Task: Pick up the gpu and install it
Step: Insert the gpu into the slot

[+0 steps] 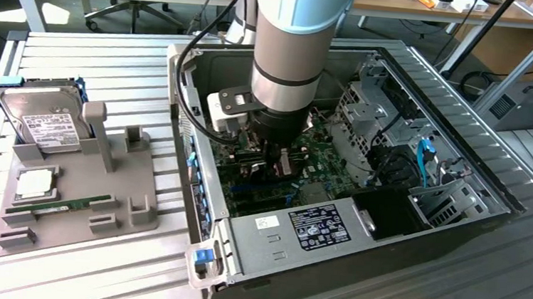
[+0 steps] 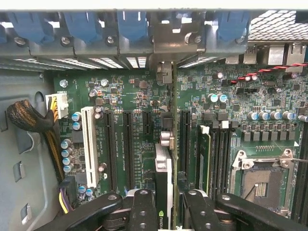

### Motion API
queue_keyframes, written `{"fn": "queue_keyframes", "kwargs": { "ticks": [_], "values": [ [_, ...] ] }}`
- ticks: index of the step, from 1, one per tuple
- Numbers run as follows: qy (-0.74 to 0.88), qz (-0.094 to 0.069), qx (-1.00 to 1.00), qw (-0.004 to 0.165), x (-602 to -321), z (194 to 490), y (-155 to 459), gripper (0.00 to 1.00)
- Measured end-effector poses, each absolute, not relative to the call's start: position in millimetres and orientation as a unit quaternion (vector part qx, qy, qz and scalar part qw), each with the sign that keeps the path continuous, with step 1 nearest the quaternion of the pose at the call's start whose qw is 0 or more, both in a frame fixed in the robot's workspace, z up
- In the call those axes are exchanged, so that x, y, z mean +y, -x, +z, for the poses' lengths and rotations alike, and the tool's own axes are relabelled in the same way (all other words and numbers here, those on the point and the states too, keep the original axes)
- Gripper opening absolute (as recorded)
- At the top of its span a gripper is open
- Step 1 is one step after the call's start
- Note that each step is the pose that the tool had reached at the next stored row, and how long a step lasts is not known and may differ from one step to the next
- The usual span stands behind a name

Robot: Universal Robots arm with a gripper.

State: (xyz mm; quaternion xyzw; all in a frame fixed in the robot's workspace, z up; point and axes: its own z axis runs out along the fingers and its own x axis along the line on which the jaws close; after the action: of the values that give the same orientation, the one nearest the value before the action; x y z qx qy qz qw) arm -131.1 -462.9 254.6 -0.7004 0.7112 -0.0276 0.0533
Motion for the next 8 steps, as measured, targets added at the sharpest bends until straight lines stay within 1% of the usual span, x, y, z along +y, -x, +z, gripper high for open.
{"fn": "queue_keyframes", "kwargs": {
  "ticks": [8],
  "values": [
    [0.7,-0.028,0.711,0.053,-462.8,254.2,131.1,0.27]
  ]
}}
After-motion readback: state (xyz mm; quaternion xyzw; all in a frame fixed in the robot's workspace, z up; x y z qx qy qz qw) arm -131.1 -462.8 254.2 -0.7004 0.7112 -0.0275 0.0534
